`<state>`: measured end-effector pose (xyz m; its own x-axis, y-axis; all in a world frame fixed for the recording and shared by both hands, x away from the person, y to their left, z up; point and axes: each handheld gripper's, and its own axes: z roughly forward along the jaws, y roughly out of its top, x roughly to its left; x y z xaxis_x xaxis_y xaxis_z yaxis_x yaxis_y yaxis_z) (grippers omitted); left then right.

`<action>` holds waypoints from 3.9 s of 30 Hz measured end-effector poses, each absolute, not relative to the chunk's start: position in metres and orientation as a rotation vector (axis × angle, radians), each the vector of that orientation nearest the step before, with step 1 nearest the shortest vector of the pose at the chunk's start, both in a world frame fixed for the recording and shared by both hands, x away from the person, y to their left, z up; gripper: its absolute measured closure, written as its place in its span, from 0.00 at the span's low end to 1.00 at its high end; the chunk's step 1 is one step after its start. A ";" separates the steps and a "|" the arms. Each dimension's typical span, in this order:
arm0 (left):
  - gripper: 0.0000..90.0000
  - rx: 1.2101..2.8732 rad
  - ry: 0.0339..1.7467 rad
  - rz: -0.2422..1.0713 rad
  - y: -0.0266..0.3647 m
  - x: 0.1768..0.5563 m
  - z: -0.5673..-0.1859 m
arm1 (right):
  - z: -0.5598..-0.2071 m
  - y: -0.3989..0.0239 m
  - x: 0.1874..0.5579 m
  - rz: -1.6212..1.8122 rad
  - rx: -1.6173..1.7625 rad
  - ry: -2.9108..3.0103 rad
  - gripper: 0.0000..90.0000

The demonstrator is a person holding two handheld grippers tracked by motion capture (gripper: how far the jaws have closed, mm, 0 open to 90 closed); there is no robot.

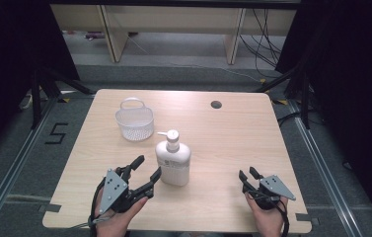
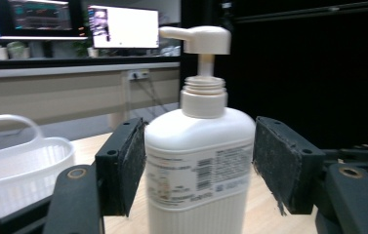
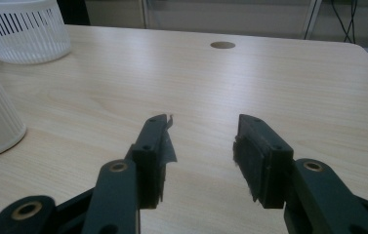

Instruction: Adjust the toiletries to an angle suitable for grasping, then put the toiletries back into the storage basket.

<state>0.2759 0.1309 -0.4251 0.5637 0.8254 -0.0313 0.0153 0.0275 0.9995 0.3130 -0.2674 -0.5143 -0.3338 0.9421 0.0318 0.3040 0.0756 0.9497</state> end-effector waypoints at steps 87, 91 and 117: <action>0.66 1.403 0.829 0.851 0.072 0.324 -0.372 | -0.513 -0.267 0.316 1.225 1.311 1.723 0.51; 0.66 1.400 0.827 0.858 0.077 0.325 -0.369 | -0.513 -0.267 0.316 1.220 1.308 1.726 0.51; 0.66 1.339 0.850 0.921 0.116 0.331 -0.354 | -0.514 -0.266 0.316 1.265 1.305 1.723 0.51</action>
